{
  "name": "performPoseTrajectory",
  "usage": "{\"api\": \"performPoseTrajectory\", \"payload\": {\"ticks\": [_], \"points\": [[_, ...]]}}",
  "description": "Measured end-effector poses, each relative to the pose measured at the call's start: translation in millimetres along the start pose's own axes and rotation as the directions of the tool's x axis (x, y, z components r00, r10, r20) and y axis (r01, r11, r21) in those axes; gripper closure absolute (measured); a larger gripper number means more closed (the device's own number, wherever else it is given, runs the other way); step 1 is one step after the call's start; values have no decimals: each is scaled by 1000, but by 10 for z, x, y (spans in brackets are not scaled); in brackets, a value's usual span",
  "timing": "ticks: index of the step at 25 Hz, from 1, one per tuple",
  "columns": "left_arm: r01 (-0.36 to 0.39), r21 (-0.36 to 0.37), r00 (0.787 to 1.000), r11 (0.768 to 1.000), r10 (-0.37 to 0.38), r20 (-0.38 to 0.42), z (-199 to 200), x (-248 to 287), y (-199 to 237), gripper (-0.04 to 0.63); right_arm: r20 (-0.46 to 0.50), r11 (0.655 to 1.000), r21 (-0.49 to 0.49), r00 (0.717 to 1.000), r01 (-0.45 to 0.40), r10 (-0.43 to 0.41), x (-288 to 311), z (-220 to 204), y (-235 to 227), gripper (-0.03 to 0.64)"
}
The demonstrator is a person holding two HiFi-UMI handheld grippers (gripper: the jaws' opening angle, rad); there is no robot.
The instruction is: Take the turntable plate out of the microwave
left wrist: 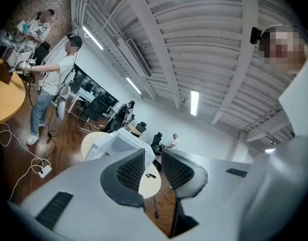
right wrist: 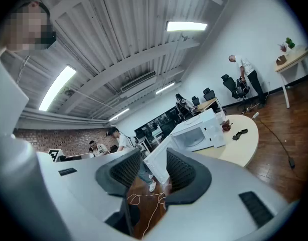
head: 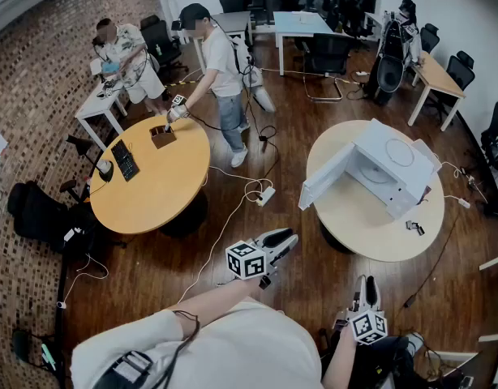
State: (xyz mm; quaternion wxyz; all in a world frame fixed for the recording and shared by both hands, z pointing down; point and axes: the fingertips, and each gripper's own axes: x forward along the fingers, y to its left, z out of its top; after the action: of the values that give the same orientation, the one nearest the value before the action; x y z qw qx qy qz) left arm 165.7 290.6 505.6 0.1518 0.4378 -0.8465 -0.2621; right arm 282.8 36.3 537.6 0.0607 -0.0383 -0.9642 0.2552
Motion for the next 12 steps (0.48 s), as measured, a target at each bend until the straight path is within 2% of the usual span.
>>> {"api": "performPoseTrajectory", "payload": {"ticks": [12], "points": [[28, -9, 1000, 1000, -28, -14, 65, -35, -11, 508, -8, 1000, -3, 1000, 5, -5, 30, 30, 123, 460]]}}
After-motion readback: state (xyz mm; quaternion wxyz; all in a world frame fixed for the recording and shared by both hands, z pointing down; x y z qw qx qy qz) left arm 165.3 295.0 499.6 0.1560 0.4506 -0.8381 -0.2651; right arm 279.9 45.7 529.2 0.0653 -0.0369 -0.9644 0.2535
